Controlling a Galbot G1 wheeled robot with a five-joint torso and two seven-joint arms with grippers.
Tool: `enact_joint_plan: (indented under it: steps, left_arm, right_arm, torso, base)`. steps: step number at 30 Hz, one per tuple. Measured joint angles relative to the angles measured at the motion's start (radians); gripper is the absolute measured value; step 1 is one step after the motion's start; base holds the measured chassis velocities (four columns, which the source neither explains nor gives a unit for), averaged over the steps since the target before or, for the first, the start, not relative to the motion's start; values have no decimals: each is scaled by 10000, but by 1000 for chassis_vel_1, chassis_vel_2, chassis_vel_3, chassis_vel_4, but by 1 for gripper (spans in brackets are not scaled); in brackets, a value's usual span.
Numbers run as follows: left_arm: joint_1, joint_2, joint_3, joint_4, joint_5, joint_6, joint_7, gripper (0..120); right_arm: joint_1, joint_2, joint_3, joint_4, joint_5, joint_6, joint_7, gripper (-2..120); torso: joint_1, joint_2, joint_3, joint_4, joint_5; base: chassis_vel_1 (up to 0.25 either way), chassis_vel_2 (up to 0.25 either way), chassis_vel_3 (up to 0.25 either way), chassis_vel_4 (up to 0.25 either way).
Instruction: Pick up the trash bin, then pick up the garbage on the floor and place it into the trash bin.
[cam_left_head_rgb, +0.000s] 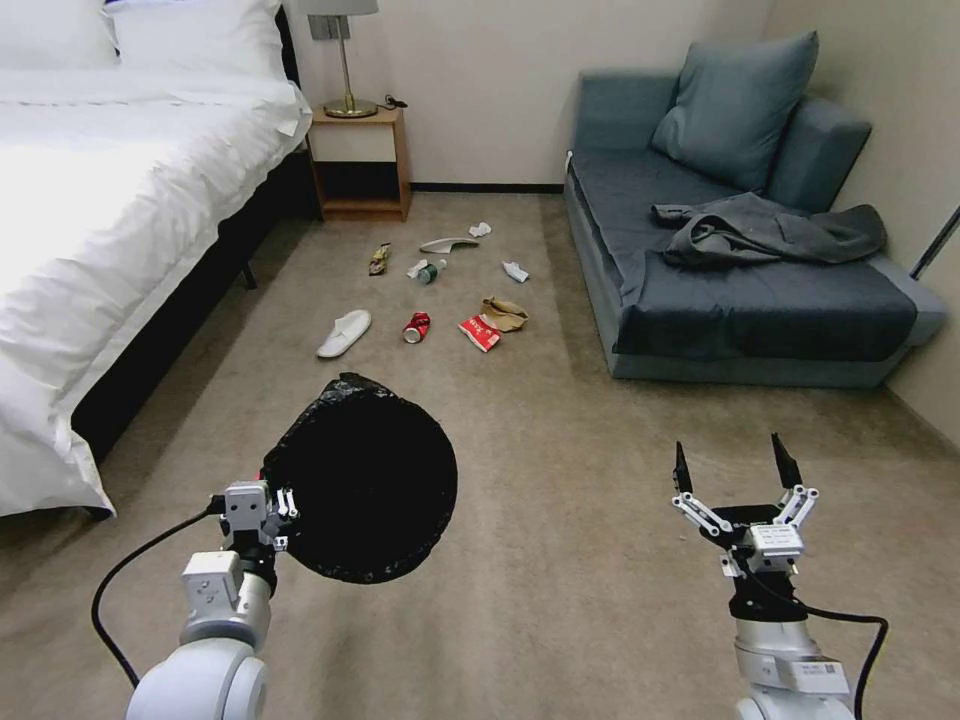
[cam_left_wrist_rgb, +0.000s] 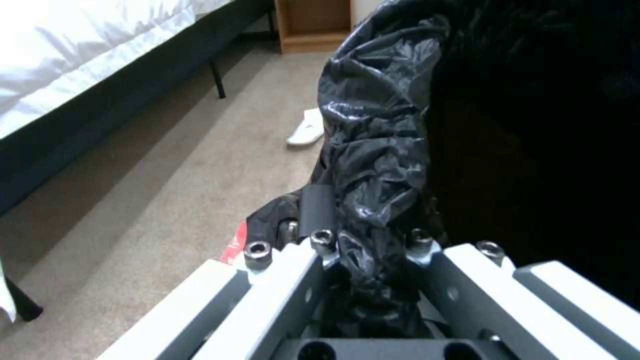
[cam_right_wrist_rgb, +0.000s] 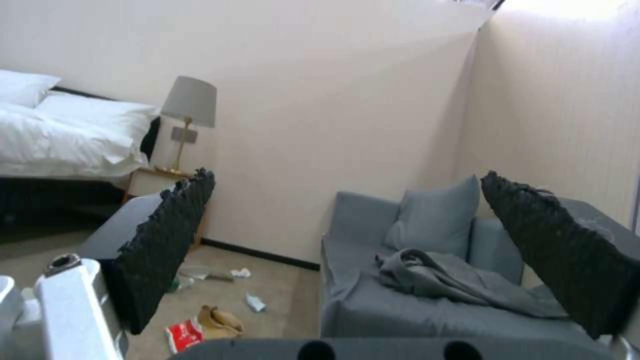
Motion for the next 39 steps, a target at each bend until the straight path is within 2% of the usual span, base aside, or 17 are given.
enact_joint_plan:
  steps: [8, 14, 25, 35, 39]
  left_arm:
    - [15, 0, -8, -26, 59, -46, 47, 2]
    - [-16, -50, 53, -65, 120, -50, 68, 2]
    - [-77, -51, 48, -178, 140, -45, 93, 2]
    - [-109, -29, -148, -178, 108, -33, 37, 2]
    - [-115, -25, -148, -189, 103, -26, 43, 2]
  right_arm:
    - [4, 25, 8, -44, 36, 39, -48, 100]
    - [-22, 26, 20, -72, 22, 56, -67, 100]
    - [-36, 107, -32, -257, -139, 150, -156, 100]
    - [-42, 74, -20, -246, -194, 154, -56, 100]
    - [-5, 75, -50, -249, -190, 253, -81, 100]
  torso:
    - [-1, 0, -1, 0, 0]
    - [-1, 0, 0, 0, -1]
    - [1, 0, -1, 0, -3]
    - [5, -3, 4, 2, -2]
    - [6, -3, 5, 0, -3]
  base:
    - [-25, 24, 24, -28]
    - [-184, 145, 167, -145]
    - [-295, 291, 286, -292]
    - [-354, 353, 353, -353]
    - [-225, 230, 208, -175]
